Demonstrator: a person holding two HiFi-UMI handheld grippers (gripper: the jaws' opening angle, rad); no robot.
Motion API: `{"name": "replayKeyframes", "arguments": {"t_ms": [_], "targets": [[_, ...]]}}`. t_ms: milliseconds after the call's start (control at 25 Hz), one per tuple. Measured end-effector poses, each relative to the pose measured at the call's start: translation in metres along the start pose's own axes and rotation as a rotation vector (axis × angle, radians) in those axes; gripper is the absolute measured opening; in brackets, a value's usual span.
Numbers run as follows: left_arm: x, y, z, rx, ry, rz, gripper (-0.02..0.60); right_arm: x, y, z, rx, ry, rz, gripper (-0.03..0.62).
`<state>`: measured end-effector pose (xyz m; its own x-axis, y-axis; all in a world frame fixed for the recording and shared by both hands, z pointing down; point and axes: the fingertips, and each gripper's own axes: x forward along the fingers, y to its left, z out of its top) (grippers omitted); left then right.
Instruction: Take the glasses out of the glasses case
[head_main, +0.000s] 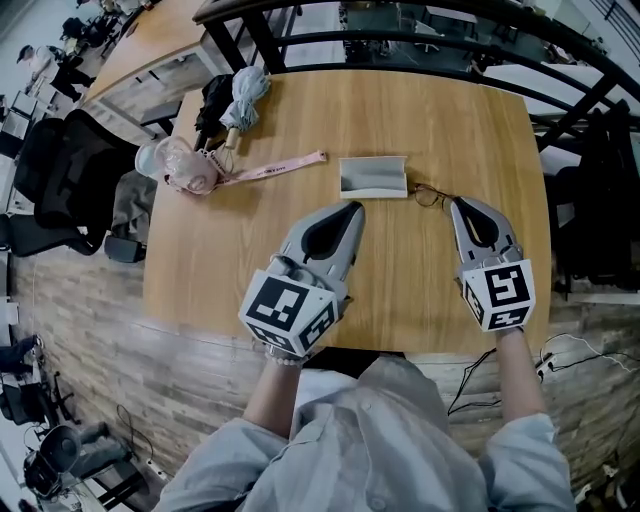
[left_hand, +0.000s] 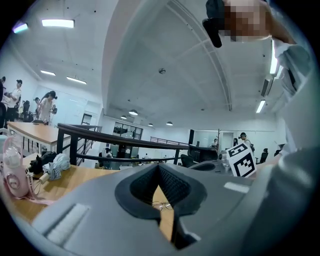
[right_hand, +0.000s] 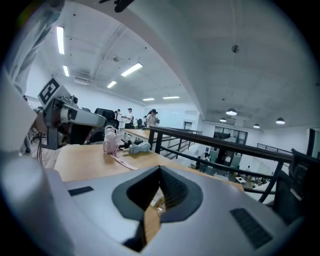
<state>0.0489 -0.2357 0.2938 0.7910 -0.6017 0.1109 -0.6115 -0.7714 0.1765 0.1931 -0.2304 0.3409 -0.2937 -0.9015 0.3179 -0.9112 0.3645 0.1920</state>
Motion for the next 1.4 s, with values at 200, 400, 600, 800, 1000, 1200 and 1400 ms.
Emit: {"name": "replayKeyframes", "arguments": {"t_ms": [200,400,600,800,1000,1200,1400], "targets": [[-0.012,-0.014,0.006,0.017,-0.027,0.041,0.003,-0.031,0.007,0.012,-0.044,-0.060,-0.025,0.002],[-0.027,-0.025,0.013,0.015,-0.065,0.089,0.003,-0.054,0.015,0.018,-0.010,-0.101,-0.035,0.002],[-0.036,-0.038,0.020,0.018,-0.086,0.096,0.003,-0.067,0.020,0.022,0.028,-0.127,-0.049,0.002],[-0.047,-0.043,0.026,0.035,-0.097,0.080,0.003,-0.078,0.026,0.027,0.067,-0.151,-0.085,0.002],[-0.059,-0.043,0.029,0.040,-0.099,0.062,0.003,-0.083,0.041,0.037,0.084,-0.165,-0.110,0.002],[-0.078,-0.038,0.030,0.042,-0.098,0.047,0.003,-0.087,0.058,0.044,0.076,-0.168,-0.133,0.002],[-0.098,-0.033,0.028,0.043,-0.109,0.029,0.003,-0.094,0.073,0.049,0.058,-0.173,-0.161,0.002]]}}
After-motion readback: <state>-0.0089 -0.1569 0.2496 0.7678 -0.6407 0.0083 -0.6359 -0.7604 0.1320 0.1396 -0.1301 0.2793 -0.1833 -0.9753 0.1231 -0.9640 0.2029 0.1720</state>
